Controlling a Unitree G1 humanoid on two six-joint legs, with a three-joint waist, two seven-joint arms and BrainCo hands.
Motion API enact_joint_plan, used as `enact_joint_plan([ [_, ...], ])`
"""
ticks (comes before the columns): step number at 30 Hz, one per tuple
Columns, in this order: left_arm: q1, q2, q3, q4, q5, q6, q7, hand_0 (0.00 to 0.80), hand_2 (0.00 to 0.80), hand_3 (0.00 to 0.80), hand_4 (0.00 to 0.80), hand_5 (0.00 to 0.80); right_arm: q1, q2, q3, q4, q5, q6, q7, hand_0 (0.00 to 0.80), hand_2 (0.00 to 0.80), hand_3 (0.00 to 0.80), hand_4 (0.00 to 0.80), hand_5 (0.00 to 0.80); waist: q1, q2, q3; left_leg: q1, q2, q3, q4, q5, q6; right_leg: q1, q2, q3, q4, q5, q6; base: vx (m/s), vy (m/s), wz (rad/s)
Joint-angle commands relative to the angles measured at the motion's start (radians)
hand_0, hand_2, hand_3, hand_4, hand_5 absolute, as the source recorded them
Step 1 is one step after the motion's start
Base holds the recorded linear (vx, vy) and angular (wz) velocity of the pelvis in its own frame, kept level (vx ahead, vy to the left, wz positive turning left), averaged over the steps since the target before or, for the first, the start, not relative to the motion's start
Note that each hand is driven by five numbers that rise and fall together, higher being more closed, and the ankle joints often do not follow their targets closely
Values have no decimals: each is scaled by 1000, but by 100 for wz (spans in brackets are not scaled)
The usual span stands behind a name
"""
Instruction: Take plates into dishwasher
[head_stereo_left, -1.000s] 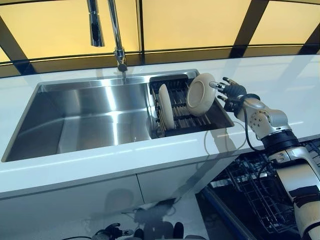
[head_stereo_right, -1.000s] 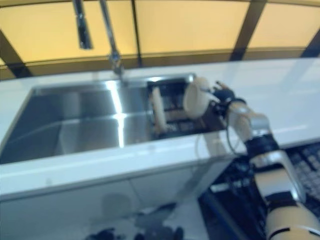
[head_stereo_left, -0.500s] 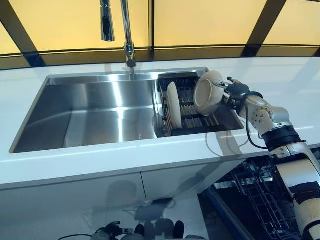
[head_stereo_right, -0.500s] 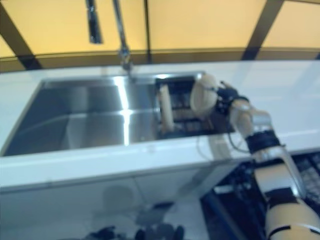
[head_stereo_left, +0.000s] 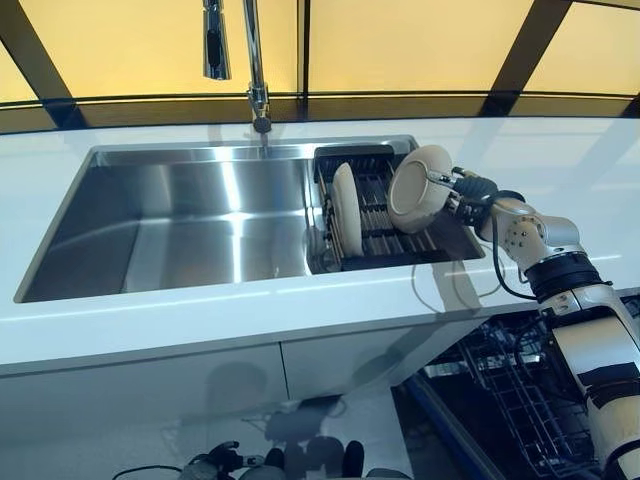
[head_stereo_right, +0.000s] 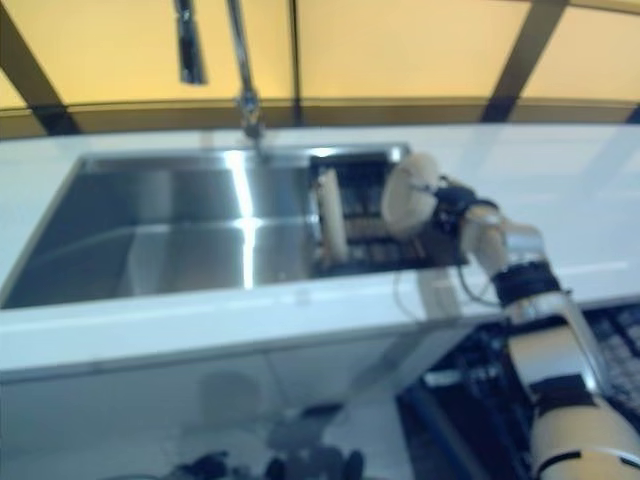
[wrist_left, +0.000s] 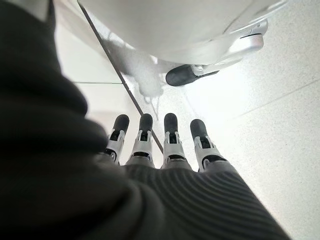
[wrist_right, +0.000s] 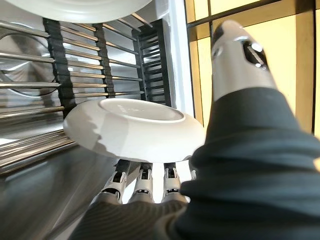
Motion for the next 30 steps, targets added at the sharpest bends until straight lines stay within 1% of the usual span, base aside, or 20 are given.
enact_joint_plan([
  [1,-29,9,-67,26,-21,-10,9,0,0,0,0,0,-138,12,61,79,-29,-1,17,63,63,63,63,63,26,-39,-20,-25,-53,46,21,-15,35,49,11,31,11,-53,13,0,0,0],
  [3,-31,9,-67,25,-21,-10,8,0,0,0,0,0,-143,12,64,86,-44,12,14,185,185,185,185,185,27,-38,-19,-26,-54,45,22,-15,35,49,11,32,11,-53,12,0,0,0],
  [4,-31,9,-68,25,-23,-11,8,0,0,0,0,0,-144,11,65,91,-52,15,16,314,314,314,314,314,28,-39,-18,-26,-54,45,22,-15,35,49,11,32,11,-53,12,0,0,0],
  [5,-32,10,-67,23,-22,-9,8,0,0,0,0,0,-147,9,66,95,-60,24,20,568,568,568,568,568,28,-39,-16,-27,-54,45,22,-14,35,48,11,32,11,-52,13,0,0,0],
  [7,-36,7,-70,22,-24,-6,11,0,0,0,0,0,-153,11,72,109,-75,28,29,747,747,747,747,747,30,-40,-14,-30,-54,44,23,-14,35,47,11,33,11,-52,12,0,0,0],
  [8,-38,6,-71,24,-23,-6,10,0,0,0,0,0,-157,13,76,120,-89,34,36,800,800,800,800,800,30,-40,-14,-31,-54,44,24,-13,35,45,11,33,12,-51,12,0,0,0],
  [13,-43,5,-68,27,-21,-7,6,0,0,0,0,0,-164,23,88,138,-119,38,54,800,800,800,800,800,31,-39,-11,-31,-55,46,24,-13,36,45,11,36,12,-50,12,0,0,0],
  [21,-51,5,-73,23,-31,-10,9,0,0,0,0,0,-166,36,88,122,-110,32,27,800,800,800,800,800,30,-40,1,-36,-56,46,23,-12,38,39,11,41,13,-47,13,0,0,0],
  [27,-52,6,-74,21,-33,-8,10,0,0,0,0,0,-162,23,85,120,-120,30,20,800,800,800,800,800,31,-42,0,-36,-57,45,20,-11,39,38,9,41,12,-46,15,0,0,0],
  [29,-51,7,-74,22,-32,-11,10,0,0,0,0,0,-161,21,82,124,-151,17,30,800,800,800,800,800,32,-42,-1,-37,-57,46,21,-11,39,37,9,40,13,-46,16,0,0,0],
  [30,-51,8,-72,21,-30,-10,9,0,0,0,0,0,-162,20,85,124,-161,10,29,376,376,376,376,376,33,-42,0,-37,-57,46,20,-11,39,38,9,40,13,-46,16,0,0,0],
])
